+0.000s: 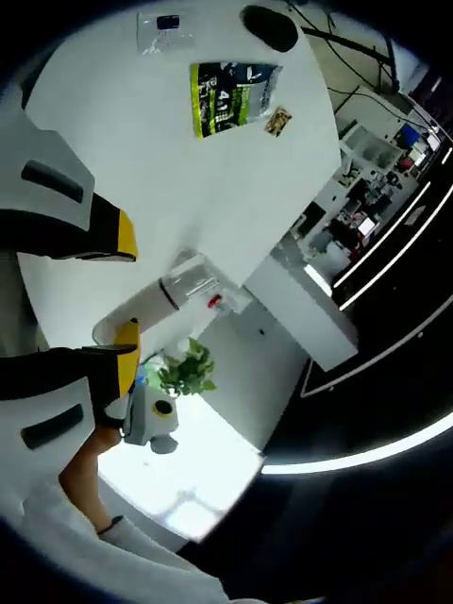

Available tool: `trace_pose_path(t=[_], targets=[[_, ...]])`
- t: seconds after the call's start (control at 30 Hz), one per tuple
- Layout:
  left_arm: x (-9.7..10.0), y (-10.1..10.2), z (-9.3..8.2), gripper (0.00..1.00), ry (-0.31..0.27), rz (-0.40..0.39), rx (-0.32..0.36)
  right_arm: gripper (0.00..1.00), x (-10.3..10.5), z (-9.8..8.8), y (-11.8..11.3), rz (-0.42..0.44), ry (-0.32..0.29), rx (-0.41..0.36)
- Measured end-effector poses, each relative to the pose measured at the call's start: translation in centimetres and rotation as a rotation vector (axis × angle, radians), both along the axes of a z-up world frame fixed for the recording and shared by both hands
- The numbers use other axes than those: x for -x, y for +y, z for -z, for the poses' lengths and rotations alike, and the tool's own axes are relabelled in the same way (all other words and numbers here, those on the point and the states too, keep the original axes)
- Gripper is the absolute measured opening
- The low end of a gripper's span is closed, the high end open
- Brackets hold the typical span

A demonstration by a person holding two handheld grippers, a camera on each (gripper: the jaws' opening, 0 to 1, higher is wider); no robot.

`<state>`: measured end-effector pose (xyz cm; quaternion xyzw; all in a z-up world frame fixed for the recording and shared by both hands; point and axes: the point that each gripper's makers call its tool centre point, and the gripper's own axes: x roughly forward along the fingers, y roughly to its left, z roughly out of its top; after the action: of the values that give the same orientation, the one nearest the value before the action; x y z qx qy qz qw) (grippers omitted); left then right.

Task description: Arrange the skincare products in the storage area until every visible bottle or jar stands upright without overlapping.

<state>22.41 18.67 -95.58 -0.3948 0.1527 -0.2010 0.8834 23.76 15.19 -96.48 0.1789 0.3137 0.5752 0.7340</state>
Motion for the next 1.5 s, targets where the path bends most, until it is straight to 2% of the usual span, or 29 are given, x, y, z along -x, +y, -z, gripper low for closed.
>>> trace_pose_path(t=[0.07,0.13,0.27,0.37,0.47,0.53,0.6,0.7,0.77,0.8,0.87,0.9,0.97,1.03,1.07,1.13,1.17,1.2,1.23,1.3,1.4,1.5], targets=[[0.0,-0.1,-0.6,0.3,-0.021,-0.002,0.031,0.13,0.3,-0.4,0.2,-0.006,-0.002,-0.012],[0.0,-0.2,-1.0,0.3,-0.033,0.006,0.084,0.13,1.2,-1.1,0.7,-0.041,0.034,-0.063],[0.3,-0.9,-2.2,0.29,-0.057,0.056,0.205,0.13,2.3,-1.7,1.2,-0.083,0.051,-0.096],[0.2,-0.3,-2.4,0.28,-0.06,0.038,0.244,0.13,3.1,-2.0,1.5,-0.114,0.072,-0.117],[0.2,0.7,-2.7,0.24,-0.077,0.004,0.289,0.13,3.9,-2.2,1.7,-0.15,0.118,-0.147],[0.2,1.1,-2.9,0.19,-0.09,-0.004,0.282,0.13,4.4,-2.5,1.7,-0.167,0.151,-0.171],[0.3,1.1,-3.2,0.19,-0.119,-0.005,0.254,0.13,4.8,-2.8,1.8,-0.185,0.218,-0.201],[0.5,0.7,-3.4,0.19,-0.119,0.014,0.284,0.13,5.1,-3.0,1.7,-0.209,0.284,-0.245],[0.6,0.4,-3.5,0.18,-0.1,0.034,0.32,0.13,5.6,-3.0,1.6,-0.235,0.37,-0.263],[0.6,0.2,-3.8,0.18,-0.102,0.039,0.31,0.13,5.7,-3.0,1.5,-0.243,0.389,-0.266],[0.6,0.0,-3.9,0.18,-0.125,0.033,0.221,0.14,5.6,-2.7,1.5,-0.247,0.411,-0.257],[0.7,0.0,-3.9,0.17,-0.124,0.035,0.227,0.14,5.6,-2.6,1.5,-0.251,0.415,-0.257],[0.5,0.2,-3.3,0.17,-0.081,0.02,0.233,0.14,5.2,-2.2,1.5,-0.237,0.376,-0.224],[0.4,0.4,-3.0,0.17,-0.068,0.007,0.217,0.15,4.8,-1.8,1.6,-0.23,0.298,-0.187],[0.3,0.5,-2.9,0.17,-0.062,0.001,0.2,0.16,4.7,-1.3,1.7,-0.231,0.236,-0.14],[0.3,0.4,-2.1,0.17,-0.023,-0.015,0.146,0.18,5.0,-0.3,1.9,-0.25,0.155,-0.042],[0.2,0.3,-1.8,0.17,-0.014,-0.025,0.118,0.18,5.1,-0.1,1.9,-0.257,0.138,-0.026],[0.2,0.3,-1.7,0.17,-0.011,-0.022,0.117,0.17,5.2,0.1,2.0,-0.268,0.099,-0.002],[0.1,0.3,-1.2,0.16,0.003,-0.025,0.074,0.17,5.2,0.3,2.2,-0.28,0.034,0.026],[0.1,0.2,-0.9,0.16,0.025,-0.032,0.055,0.17,5.0,0.7,2.3,-0.28,-0.066,0.092],[0.0,0.5,-0.2,0.16,0.057,-0.053,0.046,0.18,4.5,0.9,2.4,-0.25,-0.173,0.171],[-0.1,0.8,0.2,0.16,0.088,-0.075,0.049,0.18,4.7,1.4,2.5,-0.27,-0.28,0.249]])
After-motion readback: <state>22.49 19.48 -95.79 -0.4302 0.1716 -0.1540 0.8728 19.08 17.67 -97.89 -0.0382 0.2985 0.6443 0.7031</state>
